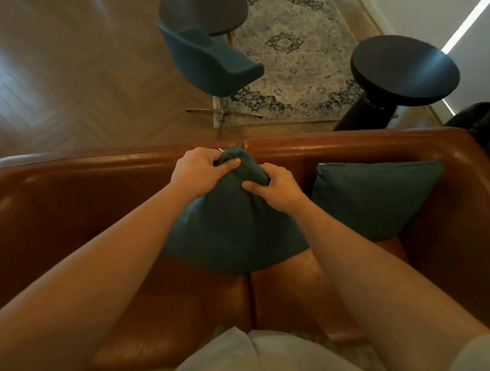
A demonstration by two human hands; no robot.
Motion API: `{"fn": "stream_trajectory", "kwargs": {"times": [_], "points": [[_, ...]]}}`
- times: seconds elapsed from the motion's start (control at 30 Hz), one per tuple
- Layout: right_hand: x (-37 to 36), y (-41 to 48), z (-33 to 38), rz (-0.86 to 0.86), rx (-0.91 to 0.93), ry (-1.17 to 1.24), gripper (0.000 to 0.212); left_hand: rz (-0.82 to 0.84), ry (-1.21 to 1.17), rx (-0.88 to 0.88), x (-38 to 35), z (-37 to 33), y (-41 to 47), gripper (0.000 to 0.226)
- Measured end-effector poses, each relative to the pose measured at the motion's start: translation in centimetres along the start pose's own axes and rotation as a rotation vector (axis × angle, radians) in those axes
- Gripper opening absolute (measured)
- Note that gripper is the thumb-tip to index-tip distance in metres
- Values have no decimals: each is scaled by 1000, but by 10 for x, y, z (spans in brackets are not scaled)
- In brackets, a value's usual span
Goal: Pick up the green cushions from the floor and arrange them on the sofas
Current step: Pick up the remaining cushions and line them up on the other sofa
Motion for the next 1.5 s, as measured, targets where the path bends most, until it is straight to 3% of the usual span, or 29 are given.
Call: {"fn": "stream_trajectory", "kwargs": {"times": [0.07, 0.1, 0.17, 0.23, 0.3, 0.37, 0.47, 0.57, 0.67, 0.73, 0.83, 0.9, 0.97, 1.07, 1.2, 1.3, 1.37, 1.4, 1.5], "points": [[5, -1, -3, -25, -29, 84, 17, 23, -146, -11, 6, 2, -3, 24], [10, -2, -6, -20, -60, 150, 16, 50, -212, -14, 10, 5, -6, 32], [26, -4, -11, 14, -108, 340, 13, 147, -180, 19, 22, 23, -12, 75], [42, -4, -14, 35, -148, 513, 9, 329, 1, 111, 28, 49, -21, 121], [54, -2, -16, 55, -161, 610, 8, 441, 72, 140, 24, 62, -31, 141], [64, 2, -8, 64, -164, 671, 14, 363, 79, 113, 24, 58, -28, 131], [96, -4, -3, 31, -114, 616, 49, 218, 222, 46, 10, 19, -26, 102], [99, 6, 8, -169, -81, 186, 43, 203, 345, 20, -1, 13, -26, 80], [92, 3, 19, -379, -99, -53, 49, 19, 324, 23, -4, 5, -26, 71], [85, -4, 26, -343, -78, -109, 49, -96, 362, 113, 7, -3, -17, 70], [75, -18, 40, -210, 35, -198, 42, -130, 393, 336, 29, -10, -6, 67], [66, -28, 56, -45, 82, -186, 45, -125, 378, 401, 38, -17, -2, 64], [54, -35, 73, 193, 52, -160, 64, -108, 338, 418, 38, -30, 4, 64], [48, -37, 92, 352, 8, -228, 89, -60, 183, 449, 29, -56, 9, 61], [68, -34, 92, 452, -66, -175, 90, -84, -225, 429, 8, -79, 14, 56], [93, -24, 82, 381, -133, -211, 115, -111, -658, 490, -9, -99, 16, 58], [109, -18, 75, 326, -156, -312, 126, -46, -828, 497, -20, -107, 18, 65], [116, -14, 69, 303, -178, -367, 124, 3, -850, 489, -26, -109, 20, 70], [136, -14, 52, 240, -218, -484, 83, 157, -867, 440, -44, -107, 24, 70]]}}
Point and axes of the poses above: each hand's wrist, its own y-axis towards the middle knuckle, its own x-axis out of the back of the hand, z = x × y, the point moved 2 cm from there along y, towards the middle knuckle, and after that the axes turned 11 degrees about -x, right-handed, at the moved point
